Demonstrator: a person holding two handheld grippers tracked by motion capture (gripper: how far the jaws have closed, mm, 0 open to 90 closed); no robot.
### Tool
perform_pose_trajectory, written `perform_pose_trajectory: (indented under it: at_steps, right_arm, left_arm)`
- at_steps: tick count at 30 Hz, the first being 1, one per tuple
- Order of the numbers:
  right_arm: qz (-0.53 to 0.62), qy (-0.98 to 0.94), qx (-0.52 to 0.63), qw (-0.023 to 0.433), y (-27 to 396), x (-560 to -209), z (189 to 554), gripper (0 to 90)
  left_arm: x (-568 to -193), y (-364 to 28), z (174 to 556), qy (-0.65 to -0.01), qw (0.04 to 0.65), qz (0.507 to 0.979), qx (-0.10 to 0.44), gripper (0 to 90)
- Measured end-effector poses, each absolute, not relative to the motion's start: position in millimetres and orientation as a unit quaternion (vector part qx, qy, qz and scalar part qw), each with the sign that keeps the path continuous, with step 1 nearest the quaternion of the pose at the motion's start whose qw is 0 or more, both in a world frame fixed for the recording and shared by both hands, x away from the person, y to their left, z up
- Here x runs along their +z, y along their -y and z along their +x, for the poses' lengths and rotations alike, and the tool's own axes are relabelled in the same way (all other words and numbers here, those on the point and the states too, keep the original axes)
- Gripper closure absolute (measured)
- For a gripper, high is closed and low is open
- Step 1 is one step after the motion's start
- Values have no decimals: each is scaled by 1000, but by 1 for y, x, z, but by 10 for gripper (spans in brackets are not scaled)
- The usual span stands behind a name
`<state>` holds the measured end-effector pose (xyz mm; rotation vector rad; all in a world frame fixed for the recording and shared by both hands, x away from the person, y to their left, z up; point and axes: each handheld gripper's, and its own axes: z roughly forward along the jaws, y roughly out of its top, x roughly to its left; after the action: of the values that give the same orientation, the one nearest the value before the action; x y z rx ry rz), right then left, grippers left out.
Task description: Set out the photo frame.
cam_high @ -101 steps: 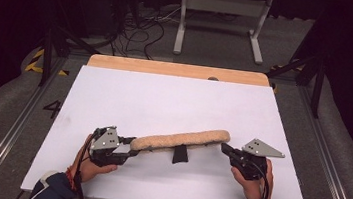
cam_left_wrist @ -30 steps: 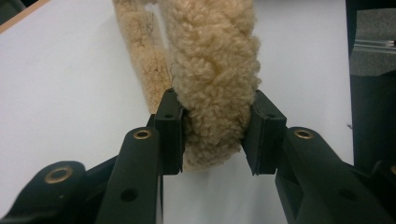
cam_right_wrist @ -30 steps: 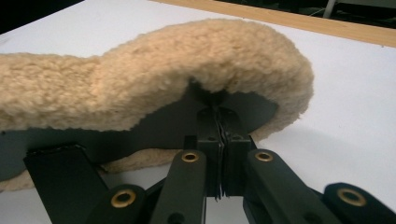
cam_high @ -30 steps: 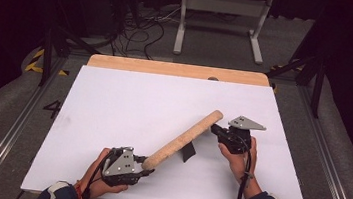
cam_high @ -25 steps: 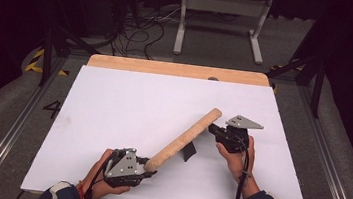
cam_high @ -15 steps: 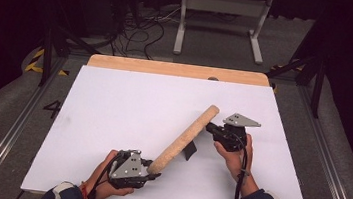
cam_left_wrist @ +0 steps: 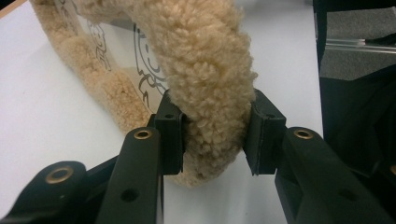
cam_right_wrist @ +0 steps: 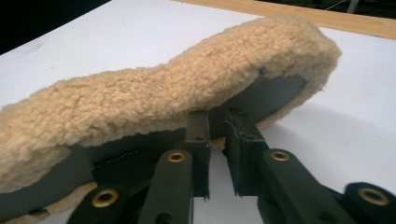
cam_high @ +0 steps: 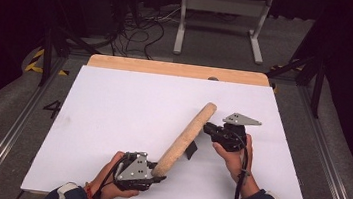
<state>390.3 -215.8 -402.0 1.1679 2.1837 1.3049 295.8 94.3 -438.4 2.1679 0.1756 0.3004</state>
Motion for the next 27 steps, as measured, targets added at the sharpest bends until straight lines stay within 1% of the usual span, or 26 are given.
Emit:
perform_pose_trajectory:
  at_steps: [1, 2, 3, 4, 5, 6, 7, 8, 9, 10, 12, 13, 15, 17, 21, 22, 23, 26, 27]
  right_arm:
    - [414, -767, 461, 167, 217, -401, 389, 733]
    - [414, -767, 461, 167, 217, -401, 389, 733]
    - [424, -762, 464, 158, 219, -397, 385, 666]
    - [424, -762, 464, 158, 219, -397, 385, 666]
    - [427, -756, 475, 142, 218, -389, 378, 611]
    - [427, -756, 475, 142, 218, -389, 378, 611]
    - [431, -754, 476, 139, 217, -386, 376, 582]
    - [443, -746, 484, 116, 213, -380, 372, 504]
    - [448, -744, 483, 108, 211, -379, 371, 474]
    - [453, -744, 480, 103, 208, -376, 369, 451]
    - [461, -741, 478, 97, 205, -374, 368, 433]
    - [472, -738, 476, 79, 200, -371, 369, 365]
    - [481, -735, 474, 61, 197, -370, 370, 343]
    - [481, -735, 474, 55, 194, -369, 370, 338]
    - [499, -736, 456, 42, 178, -373, 371, 280]
    - [499, -736, 456, 42, 178, -373, 371, 280]
    - [517, -727, 452, 22, 174, -377, 374, 273]
    - [528, -724, 443, 12, 170, -380, 376, 263]
    - [538, -723, 433, -2, 166, -385, 379, 255]
  left_arm:
    - [-438, -94, 296, -71, 456, 879, 122, 638]
    - [-438, -94, 296, -71, 456, 879, 122, 638]
    - [-439, -94, 296, -70, 457, 878, 122, 638]
    - [-439, -94, 297, -68, 462, 876, 118, 638]
    - [-439, -94, 297, -69, 461, 877, 116, 636]
    - [-439, -94, 297, -69, 461, 877, 116, 635]
    - [-439, -93, 297, -70, 461, 877, 117, 635]
    - [-440, -92, 296, -71, 462, 876, 116, 632]
    - [-440, -92, 296, -72, 462, 876, 116, 631]
    - [-440, -92, 296, -72, 462, 876, 116, 628]
    - [-440, -90, 296, -76, 463, 875, 117, 623]
    - [-440, -89, 295, -76, 461, 877, 117, 614]
    - [-441, -87, 295, -78, 461, 877, 114, 606]
    - [-441, -86, 296, -79, 460, 877, 116, 601]
    - [-442, -82, 297, -80, 464, 875, 110, 580]
    - [-442, -82, 297, -80, 463, 876, 110, 580]
    - [-442, -82, 297, -80, 463, 876, 109, 578]
    - [-442, -82, 298, -80, 464, 876, 104, 574]
    - [-442, -81, 298, -81, 464, 876, 104, 567]
